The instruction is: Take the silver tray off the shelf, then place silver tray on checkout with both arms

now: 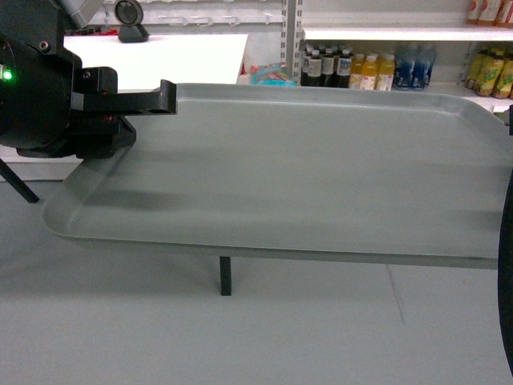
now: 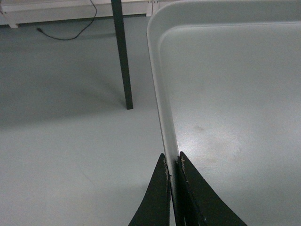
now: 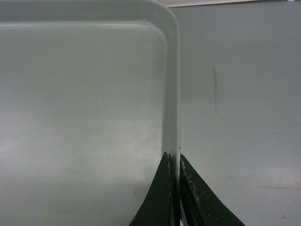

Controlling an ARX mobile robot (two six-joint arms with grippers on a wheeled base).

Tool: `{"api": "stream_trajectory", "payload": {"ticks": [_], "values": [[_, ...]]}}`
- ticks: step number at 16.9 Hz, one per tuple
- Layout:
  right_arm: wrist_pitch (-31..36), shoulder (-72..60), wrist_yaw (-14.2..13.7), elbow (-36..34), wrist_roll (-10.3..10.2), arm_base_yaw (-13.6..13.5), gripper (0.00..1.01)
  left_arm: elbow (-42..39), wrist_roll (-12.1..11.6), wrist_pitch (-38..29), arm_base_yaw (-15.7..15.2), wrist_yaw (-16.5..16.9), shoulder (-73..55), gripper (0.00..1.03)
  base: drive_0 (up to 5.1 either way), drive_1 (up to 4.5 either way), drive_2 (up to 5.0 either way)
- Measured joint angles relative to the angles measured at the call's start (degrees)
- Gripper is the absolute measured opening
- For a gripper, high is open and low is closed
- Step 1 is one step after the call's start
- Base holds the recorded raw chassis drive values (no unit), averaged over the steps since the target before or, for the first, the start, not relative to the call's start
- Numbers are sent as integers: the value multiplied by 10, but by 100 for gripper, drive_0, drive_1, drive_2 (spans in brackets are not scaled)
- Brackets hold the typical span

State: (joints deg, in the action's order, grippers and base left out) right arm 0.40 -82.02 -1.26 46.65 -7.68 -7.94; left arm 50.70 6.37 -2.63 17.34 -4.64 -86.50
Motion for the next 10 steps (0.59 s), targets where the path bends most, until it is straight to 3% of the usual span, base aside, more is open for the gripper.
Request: {"api": "stream_trajectory", "payload": {"ticks": [10], "values": [[0,0,0,0,0,0,3,0,0,-1,0,0,0,3,-502,243,243]]}}
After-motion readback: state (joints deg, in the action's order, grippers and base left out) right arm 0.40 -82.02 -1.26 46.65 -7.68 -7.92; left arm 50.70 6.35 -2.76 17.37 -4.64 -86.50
